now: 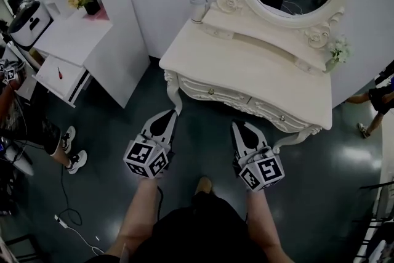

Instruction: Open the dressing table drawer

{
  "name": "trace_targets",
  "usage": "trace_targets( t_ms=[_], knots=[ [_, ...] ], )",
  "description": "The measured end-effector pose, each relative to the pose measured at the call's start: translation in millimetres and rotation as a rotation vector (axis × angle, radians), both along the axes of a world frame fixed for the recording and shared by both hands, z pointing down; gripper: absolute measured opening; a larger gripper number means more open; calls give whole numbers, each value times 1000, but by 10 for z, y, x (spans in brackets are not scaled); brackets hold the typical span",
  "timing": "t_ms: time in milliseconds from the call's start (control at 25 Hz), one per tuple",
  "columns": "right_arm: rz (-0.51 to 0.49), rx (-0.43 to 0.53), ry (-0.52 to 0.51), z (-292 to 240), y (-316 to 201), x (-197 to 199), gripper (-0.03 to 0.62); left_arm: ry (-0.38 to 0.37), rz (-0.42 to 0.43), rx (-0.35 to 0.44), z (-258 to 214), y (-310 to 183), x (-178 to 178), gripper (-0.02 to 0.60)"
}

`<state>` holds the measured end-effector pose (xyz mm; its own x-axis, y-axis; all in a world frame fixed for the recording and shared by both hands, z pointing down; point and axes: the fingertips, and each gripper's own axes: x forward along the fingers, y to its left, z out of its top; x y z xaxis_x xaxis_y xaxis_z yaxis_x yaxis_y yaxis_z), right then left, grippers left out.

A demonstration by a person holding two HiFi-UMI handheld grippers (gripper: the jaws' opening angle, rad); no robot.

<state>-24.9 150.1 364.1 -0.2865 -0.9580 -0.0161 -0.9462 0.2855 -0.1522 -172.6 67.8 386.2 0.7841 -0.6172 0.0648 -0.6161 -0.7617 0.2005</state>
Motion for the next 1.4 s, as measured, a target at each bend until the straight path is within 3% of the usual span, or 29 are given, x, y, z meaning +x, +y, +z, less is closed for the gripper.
trace_targets(
  t_ms=[480,1000,1400],
  knots=[
    [0,-6,10,22,-461,532,6,7,6,3,22,-475,561,2],
    [104,-26,8,107,-403,1186,6,12,165,4,27,-535,1520,2],
    [142,-36,19,132,-770,1670,5,19,209,3,41,-970,2073,2]
  ],
)
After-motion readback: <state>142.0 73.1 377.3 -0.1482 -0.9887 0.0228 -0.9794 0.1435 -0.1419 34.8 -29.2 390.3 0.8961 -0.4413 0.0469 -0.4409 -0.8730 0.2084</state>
